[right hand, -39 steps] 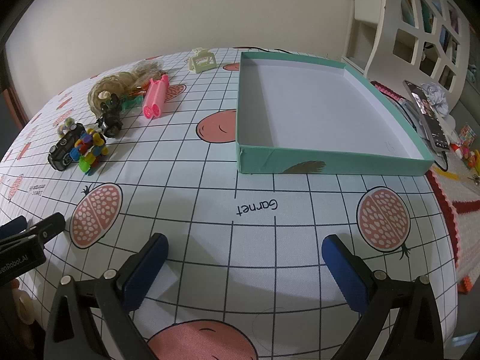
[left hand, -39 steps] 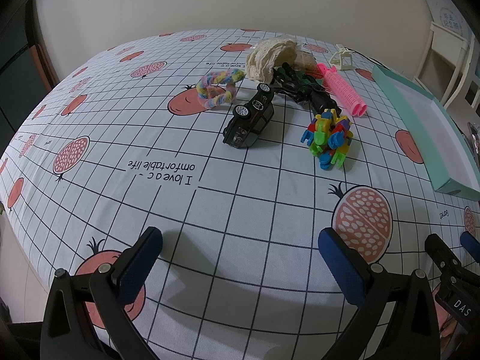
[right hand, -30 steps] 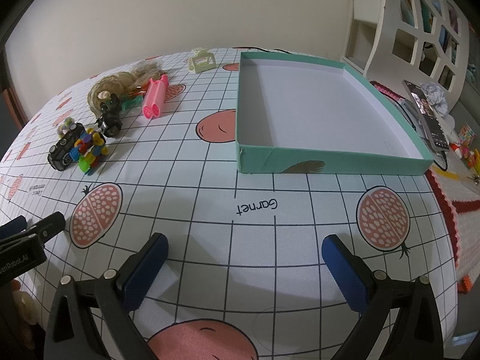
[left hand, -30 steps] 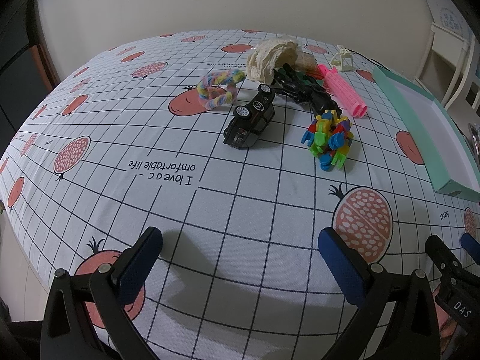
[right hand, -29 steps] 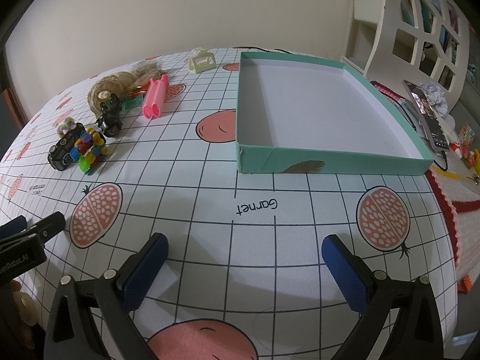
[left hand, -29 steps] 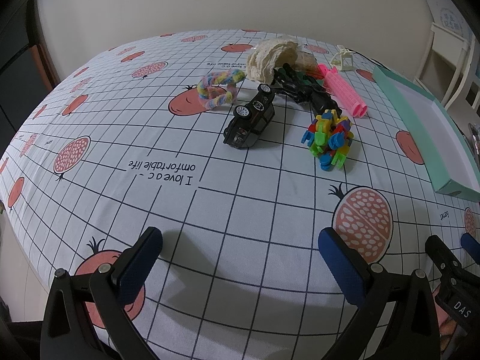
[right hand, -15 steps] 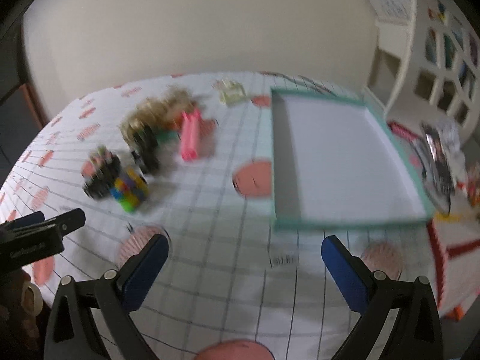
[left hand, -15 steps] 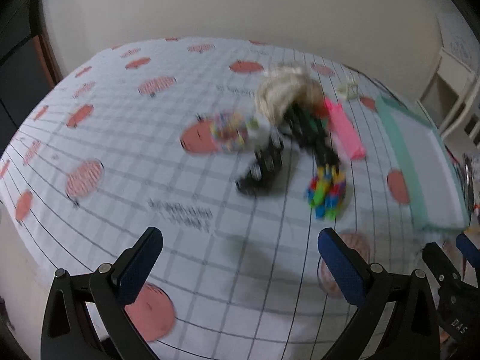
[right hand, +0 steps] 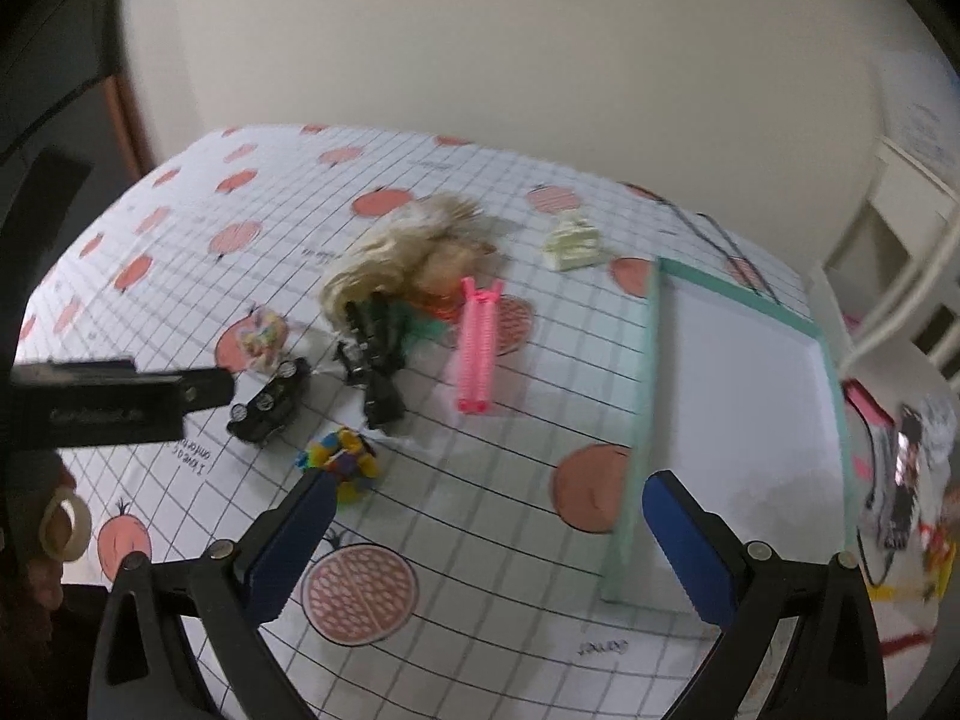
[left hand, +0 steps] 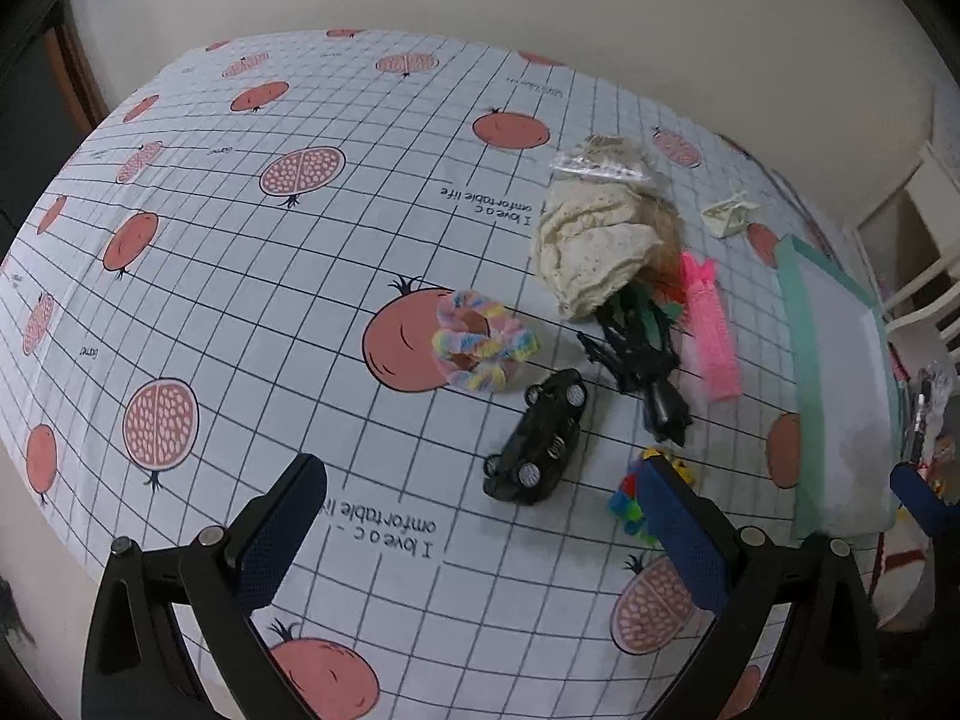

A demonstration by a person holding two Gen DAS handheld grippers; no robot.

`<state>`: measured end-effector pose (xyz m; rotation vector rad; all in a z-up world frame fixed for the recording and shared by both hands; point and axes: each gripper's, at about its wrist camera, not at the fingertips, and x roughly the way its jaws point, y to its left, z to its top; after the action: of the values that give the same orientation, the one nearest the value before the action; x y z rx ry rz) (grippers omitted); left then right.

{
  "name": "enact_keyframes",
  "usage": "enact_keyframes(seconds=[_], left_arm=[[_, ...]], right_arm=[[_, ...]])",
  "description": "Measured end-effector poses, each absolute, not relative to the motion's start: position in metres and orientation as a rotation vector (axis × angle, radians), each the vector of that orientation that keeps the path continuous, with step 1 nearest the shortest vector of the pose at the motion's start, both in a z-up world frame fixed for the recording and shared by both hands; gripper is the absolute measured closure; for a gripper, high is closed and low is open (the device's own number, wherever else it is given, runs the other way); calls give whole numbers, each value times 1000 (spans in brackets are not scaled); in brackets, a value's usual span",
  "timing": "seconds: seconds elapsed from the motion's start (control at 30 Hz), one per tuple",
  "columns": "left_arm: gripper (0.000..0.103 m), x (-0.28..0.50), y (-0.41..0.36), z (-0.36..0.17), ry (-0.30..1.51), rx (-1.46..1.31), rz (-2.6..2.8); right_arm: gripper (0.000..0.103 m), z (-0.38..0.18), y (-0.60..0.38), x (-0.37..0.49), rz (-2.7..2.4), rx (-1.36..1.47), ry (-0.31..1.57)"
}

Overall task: Organize objects
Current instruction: 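Move both grippers toward the black toy car and colourful block toy, then grasp the black toy car with left gripper while right gripper grasps the block toy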

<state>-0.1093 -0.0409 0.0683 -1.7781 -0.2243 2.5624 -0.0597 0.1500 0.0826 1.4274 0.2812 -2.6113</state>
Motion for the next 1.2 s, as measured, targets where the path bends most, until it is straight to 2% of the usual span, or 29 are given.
enact_keyframes(seconds=[0.17,0.47,0.63,0.73,1.0,1.13,1.2], left_arm=[[4,-122,-38,56,-237,-1850,2484],[4,-132,-26,44,-190,-1847,2462],[5,-135,-28,39,-254,-1857,2431],[21,-136,-27,36,-257,-1869,2417],[26,-137,-24,31,-256,-1893,2387],[39,-138,-25,31,-276,-1894,2368],[40,-139,-24,30,-273,-1900,2364]], right_arm=[[0,64,140,-77,-2509,1482,201],[0,37,123,-87,-2411,1488,240],[0,23,121,-88,-2390,1517,225],[1,14,116,-87,-2378,1533,235],[7,8,106,-85,-2380,1532,283],[9,12,101,-90,-2390,1535,267],[12,13,99,-91,-2395,1539,274]])
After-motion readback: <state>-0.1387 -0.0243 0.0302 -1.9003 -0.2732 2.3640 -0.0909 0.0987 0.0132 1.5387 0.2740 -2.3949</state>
